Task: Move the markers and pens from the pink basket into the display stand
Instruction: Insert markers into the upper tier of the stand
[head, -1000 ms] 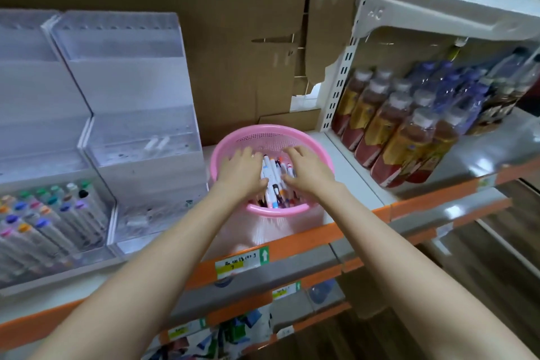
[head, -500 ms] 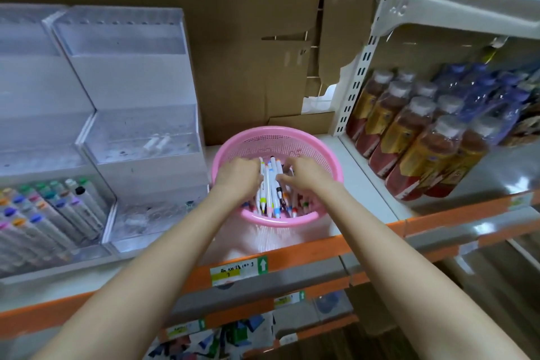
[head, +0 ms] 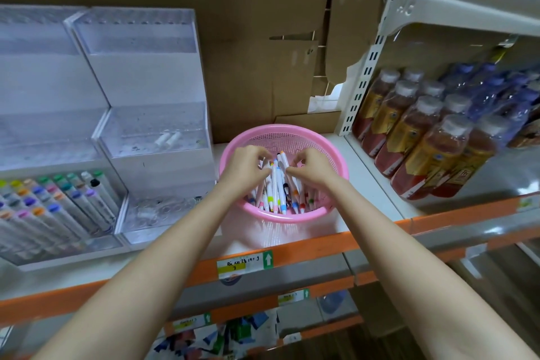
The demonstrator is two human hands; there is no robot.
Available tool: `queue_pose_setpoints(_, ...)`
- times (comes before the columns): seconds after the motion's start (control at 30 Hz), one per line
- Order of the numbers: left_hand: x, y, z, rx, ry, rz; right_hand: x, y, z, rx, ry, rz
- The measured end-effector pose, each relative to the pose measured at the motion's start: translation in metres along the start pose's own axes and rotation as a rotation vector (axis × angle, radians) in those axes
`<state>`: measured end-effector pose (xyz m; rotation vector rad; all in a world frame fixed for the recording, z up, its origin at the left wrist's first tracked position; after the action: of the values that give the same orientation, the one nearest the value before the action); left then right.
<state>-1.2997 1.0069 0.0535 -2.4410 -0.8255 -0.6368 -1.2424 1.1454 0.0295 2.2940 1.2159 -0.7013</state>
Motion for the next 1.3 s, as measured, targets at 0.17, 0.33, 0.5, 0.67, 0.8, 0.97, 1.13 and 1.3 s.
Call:
queue_pose_setpoints(0.17,0.002,0.003,-0.019,0.123,0.197,0.001,-0.006,0.003,-0.003,-0.029,-0.277,-0.033)
queue_pose_setpoints(0.33,0.006,0.011,-0.031,0.241,0.368,0.026,-0.023,0.021,-0.010,-0.029,-0.457,-0.134)
queue_pose_setpoints(0.5,0.020,0.022,-0.040,0.269,0.375,0.133,-0.045,0.038,-0.017,0.027,-0.440,-0.245)
queue_pose_setpoints(0.67,0.027,0.038,-0.062,0.341,0.412,0.156,-0.067,0.067,-0.031,0.161,-0.427,-0.331)
queue_pose_setpoints(0.8,0.036,0.052,-0.096,0.420,0.433,0.215,-0.094,0.093,-0.036,0.268,-0.452,-0.409)
queue_pose_setpoints(0.97,0.026,0.080,-0.137,0.472,0.441,0.209,-0.126,0.110,-0.021,0.298,-0.471,-0.412)
queue_pose_setpoints(1.13,0.001,0.114,-0.180,0.485,0.406,0.194,-0.166,0.125,0.011,0.278,-0.486,-0.456)
queue_pose_setpoints(1.3,-0.031,0.150,-0.216,0.491,0.327,0.180,-0.207,0.136,0.056,0.230,-0.478,-0.465)
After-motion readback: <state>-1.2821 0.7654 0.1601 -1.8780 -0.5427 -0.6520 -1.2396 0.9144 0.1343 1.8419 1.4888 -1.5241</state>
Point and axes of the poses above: each hand's wrist, its own y-axis away from the middle knuckle, its own z-axis out of the palm, x = y × z, the point moved 8 cm from there along -y, towards the middle knuckle, and after that the axes turned 9 degrees about z, right-handed, at the moved point
